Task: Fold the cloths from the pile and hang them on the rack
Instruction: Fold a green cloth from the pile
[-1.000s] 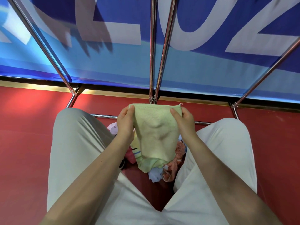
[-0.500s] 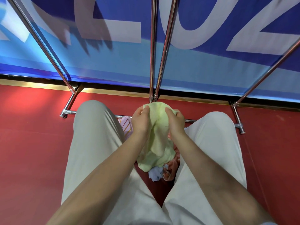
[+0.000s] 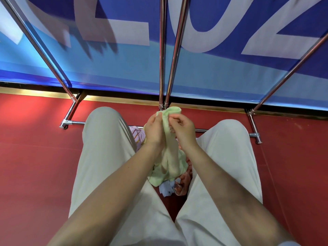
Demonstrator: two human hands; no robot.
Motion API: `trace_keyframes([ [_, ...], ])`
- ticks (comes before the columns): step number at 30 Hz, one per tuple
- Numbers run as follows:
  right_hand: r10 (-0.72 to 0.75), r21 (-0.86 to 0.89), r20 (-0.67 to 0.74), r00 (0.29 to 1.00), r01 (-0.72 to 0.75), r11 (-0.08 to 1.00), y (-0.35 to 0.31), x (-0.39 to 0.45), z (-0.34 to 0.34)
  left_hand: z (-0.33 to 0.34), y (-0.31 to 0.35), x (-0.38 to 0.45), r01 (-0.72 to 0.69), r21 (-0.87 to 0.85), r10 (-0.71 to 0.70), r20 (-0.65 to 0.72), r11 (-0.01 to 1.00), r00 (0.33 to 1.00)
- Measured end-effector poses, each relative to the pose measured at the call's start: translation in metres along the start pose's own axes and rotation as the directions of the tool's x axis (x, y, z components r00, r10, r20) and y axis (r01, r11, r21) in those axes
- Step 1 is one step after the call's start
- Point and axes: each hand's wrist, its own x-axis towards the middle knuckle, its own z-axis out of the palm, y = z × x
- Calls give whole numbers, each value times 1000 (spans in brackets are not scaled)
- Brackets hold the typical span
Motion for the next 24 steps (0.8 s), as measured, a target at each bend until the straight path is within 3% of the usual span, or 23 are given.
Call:
trace_keyframes([
  [7,-77,-169,-128,989,55,984,1,8,-8,-5,6,0,-19,52,15,85,998,996],
  [13,149,-74,27,988,-147,986,4,9,-11,-11,11,1,-42,121,29,111,992,993],
  [18,138,-140,-24,990,-140,980,7,8,-9,-15,7,-1,-43,189,21,118,981,993],
  [22,154,-96,-23,988,-155,983,6,7,-9,-16,6,-3,-2,169,-23,146,986,989],
  [24,184,-59,-12,983,-184,981,7,5,-8,-20,5,-5,-46,195,6,201,980,980],
])
